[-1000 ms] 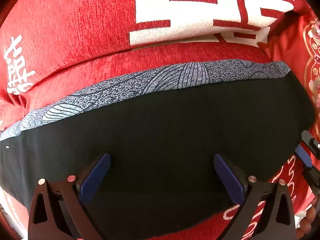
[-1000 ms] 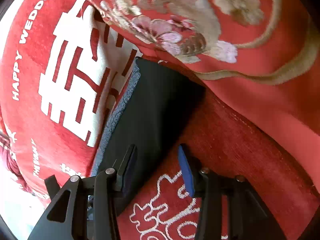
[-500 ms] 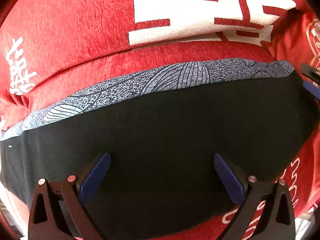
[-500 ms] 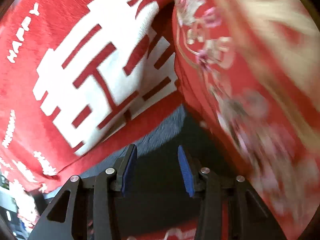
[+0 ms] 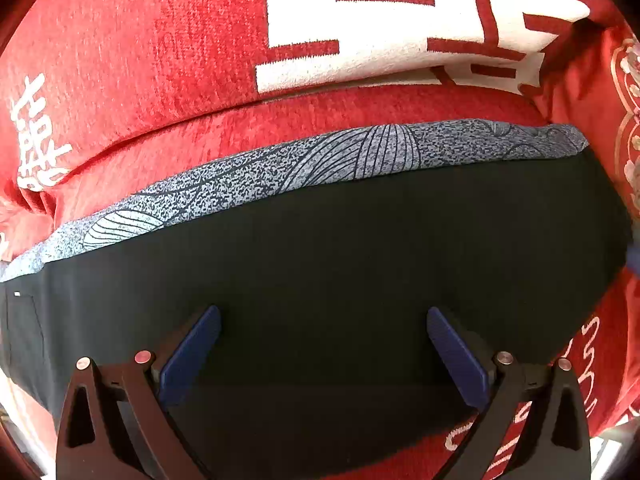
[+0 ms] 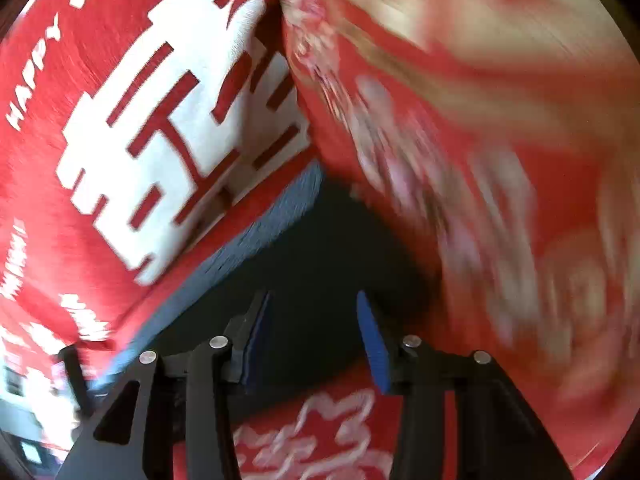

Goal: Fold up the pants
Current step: 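Grasp the trousers' end with the right tool and lift it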

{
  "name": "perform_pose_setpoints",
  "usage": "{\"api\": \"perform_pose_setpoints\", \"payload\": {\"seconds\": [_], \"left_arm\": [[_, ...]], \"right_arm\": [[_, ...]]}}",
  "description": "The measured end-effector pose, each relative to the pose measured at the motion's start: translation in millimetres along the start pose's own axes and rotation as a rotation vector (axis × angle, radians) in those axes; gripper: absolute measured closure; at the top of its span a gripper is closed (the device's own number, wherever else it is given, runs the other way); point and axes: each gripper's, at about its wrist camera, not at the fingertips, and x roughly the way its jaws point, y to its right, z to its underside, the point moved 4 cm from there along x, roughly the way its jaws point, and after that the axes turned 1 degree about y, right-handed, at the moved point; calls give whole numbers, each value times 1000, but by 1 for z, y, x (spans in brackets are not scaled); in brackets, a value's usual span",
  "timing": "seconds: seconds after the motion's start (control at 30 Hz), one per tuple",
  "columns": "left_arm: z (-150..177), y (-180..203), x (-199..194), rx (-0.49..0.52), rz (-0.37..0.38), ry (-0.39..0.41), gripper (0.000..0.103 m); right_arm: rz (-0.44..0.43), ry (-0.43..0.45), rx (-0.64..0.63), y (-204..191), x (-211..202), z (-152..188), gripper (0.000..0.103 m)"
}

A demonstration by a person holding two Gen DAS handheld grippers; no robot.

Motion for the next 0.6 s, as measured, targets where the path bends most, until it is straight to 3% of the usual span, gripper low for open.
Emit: {"api": "perform_pose_setpoints", "payload": {"seconds": [0.1,0.23,0.43,0.6], "left_arm": [[0,-1,1,1,1,-1,0],[1,-2,0,2,4,3,0],[4,-1,0,-2,3,15,0],[3,-1,0,1,6,10,0]], "right_arm": [[-123,-54,163,22,-1,28,55],[-209,-66,274,42,9,47,55],[-225,26,231,31,21,36,54],[-162,73,212,7,37,18,49]]}}
